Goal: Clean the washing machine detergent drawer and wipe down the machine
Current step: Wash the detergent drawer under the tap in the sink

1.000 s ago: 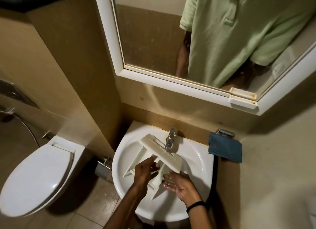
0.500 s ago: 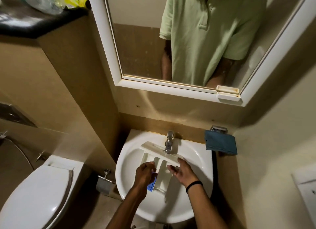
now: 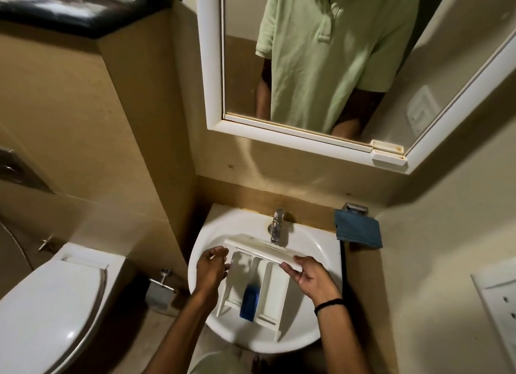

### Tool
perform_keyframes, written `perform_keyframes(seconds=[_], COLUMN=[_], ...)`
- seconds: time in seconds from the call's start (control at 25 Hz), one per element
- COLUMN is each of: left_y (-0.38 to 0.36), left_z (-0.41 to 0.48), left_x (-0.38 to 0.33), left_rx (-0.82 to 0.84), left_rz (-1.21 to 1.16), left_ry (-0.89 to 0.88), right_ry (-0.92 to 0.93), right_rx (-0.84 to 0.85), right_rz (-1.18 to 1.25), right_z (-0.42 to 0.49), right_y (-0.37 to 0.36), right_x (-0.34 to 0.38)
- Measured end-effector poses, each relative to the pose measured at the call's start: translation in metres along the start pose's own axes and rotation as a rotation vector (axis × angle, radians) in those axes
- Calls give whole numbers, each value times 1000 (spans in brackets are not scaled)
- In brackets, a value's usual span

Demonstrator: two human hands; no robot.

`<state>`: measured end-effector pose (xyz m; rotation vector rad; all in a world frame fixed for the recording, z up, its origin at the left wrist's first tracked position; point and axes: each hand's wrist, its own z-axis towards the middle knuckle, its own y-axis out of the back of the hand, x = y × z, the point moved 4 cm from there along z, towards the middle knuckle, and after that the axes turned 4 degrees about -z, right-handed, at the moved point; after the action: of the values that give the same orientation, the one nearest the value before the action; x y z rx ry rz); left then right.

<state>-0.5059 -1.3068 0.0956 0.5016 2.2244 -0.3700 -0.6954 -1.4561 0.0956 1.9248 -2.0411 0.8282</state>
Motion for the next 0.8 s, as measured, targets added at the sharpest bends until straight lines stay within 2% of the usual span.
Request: perform_keyframes(seconds=[0.16,0.36,0.56,0.8], left_y=[4,-4,-12,-14], left_z=[-3,-32,-63,-68], left_x=[-13,-46,-78,-80], left_rx=[9,186,341,344], left_rz=[28,69,161,81], left_ry=[-17,-91,-280,-292], right_ry=[48,166,276,301], right_rx=[27,158,216,235], right_rz=[-27,-50,-31,-30], right_z=[-40,-87,-110,-117], right_y=[10,7,-1,-3], right_x=[0,18,36,39])
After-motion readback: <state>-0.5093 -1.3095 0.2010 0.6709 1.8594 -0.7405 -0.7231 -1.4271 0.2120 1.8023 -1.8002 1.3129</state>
